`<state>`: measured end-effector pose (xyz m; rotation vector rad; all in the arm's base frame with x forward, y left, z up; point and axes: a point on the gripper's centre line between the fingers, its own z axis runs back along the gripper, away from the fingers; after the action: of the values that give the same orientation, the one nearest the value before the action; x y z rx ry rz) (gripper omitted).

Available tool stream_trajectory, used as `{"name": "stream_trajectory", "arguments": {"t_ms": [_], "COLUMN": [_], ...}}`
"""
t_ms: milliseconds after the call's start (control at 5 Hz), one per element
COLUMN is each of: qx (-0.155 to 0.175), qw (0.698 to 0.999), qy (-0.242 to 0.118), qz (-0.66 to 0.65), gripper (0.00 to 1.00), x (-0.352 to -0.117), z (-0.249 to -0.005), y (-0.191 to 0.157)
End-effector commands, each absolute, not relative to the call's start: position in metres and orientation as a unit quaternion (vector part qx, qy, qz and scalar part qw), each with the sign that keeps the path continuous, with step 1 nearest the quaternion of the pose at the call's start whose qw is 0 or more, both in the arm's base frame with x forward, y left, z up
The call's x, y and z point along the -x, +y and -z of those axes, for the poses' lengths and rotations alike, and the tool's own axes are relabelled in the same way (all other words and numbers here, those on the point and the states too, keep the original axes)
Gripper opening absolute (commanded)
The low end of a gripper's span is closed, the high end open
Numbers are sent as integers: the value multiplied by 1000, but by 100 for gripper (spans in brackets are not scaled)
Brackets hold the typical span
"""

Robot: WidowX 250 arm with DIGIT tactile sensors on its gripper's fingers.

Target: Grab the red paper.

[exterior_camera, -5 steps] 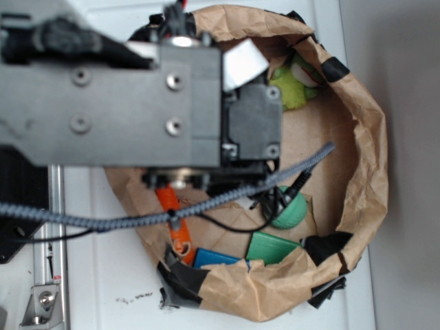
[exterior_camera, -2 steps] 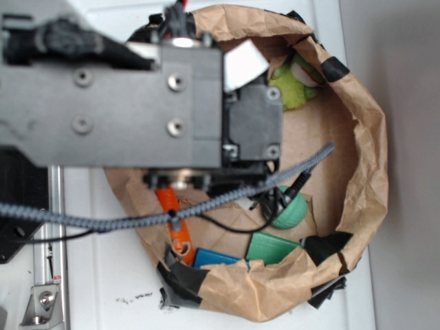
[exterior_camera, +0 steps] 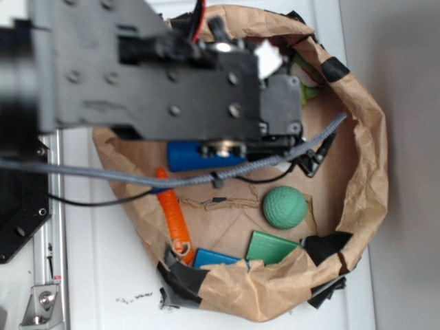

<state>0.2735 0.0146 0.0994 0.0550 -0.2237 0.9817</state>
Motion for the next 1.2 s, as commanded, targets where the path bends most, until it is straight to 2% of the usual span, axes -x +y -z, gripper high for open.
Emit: {"name": "stream_trajectory", "arguments": {"t_ms": [0,400,600,800,1000], "qx": [-36,-59,-46,-33,-40], "qw": [868,879,893,914,925], "qy": [-111,-82,-47,-27,-19], "qz": [-483,-466,-445,-404,-378], "gripper": [100,100,100,100,100], "x": [-279,-262,-264,-280,-297], "z": [-79,-53,-30,-9,-2], "y": [45,52,47,39,42]}}
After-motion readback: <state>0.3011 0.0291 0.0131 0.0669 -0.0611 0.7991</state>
